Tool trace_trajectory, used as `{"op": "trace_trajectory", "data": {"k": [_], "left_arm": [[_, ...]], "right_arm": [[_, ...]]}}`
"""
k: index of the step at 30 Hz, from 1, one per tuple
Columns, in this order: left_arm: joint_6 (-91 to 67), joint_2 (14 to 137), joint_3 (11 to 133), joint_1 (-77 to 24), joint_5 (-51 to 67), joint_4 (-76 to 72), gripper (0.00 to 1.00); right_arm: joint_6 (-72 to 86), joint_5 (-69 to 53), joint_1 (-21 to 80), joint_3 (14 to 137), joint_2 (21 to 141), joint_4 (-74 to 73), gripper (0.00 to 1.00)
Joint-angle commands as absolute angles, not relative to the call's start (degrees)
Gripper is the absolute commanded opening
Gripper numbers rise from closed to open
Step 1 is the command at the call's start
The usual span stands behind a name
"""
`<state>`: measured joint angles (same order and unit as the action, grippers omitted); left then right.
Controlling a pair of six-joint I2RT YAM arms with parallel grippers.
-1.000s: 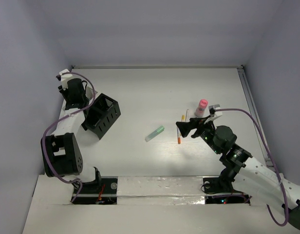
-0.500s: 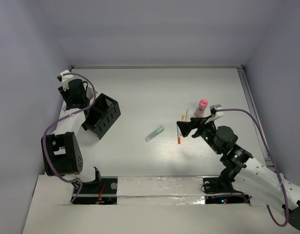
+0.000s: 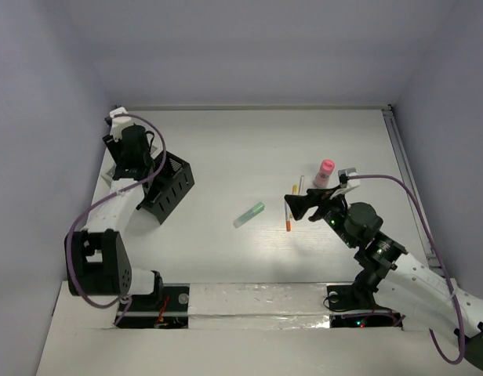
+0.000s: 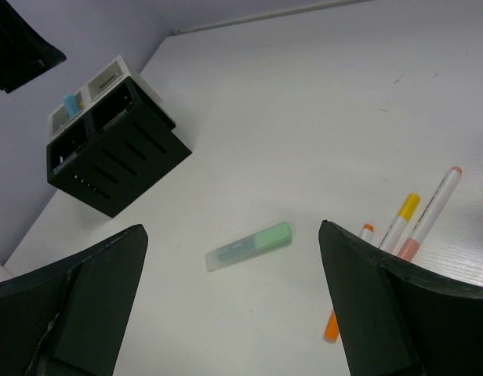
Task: Sort the stationery into containers
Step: Place the pen in the storage box, then pick up the pen from the center of the board.
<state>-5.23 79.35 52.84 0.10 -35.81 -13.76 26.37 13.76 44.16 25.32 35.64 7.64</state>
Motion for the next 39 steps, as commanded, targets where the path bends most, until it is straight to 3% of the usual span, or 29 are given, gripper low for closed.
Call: {"op": "trace_trajectory", "data": {"k": [1, 7, 12, 15, 19, 27, 39], "left_arm": [[-7.47, 71.11, 56.76, -7.09, -29.83, -11.71, 0.44], [-11.25, 69.17, 60.12, -24.58, -11.12, -3.08, 0.44], [-11.07, 73.1, 55.29, -41.45, -7.03, -6.06, 0.48], [-13.26, 78.12, 52.39, -45.43, -6.33, -8.69, 0.47], [-15.38, 84.89, 49.74, -48.94, -4.74, -14.06, 0.47], [-12.75, 98.07, 55.63, -53.44, -6.85, -11.69, 0.48], [-13.09, 101.95, 55.11, -53.44, -11.68, -10.64, 0.48]], "right_arm": [[25.58, 15.03, 43.86, 25.84, 35.42, 9.4, 0.96], [26.01, 17.4, 43.86, 25.23, 34.45, 9.23, 0.96], [25.93, 18.45, 43.86, 25.14, 34.45, 9.14, 0.96], [26.02, 19.15, 43.86, 25.31, 35.16, 9.05, 0.96], [25.93, 20.13, 43.86, 25.05, 34.89, 9.05, 0.96], [25.58, 21.09, 43.86, 24.96, 35.15, 8.96, 0.96], [25.49, 20.57, 43.86, 25.14, 36.3, 9.32, 0.96]]}}
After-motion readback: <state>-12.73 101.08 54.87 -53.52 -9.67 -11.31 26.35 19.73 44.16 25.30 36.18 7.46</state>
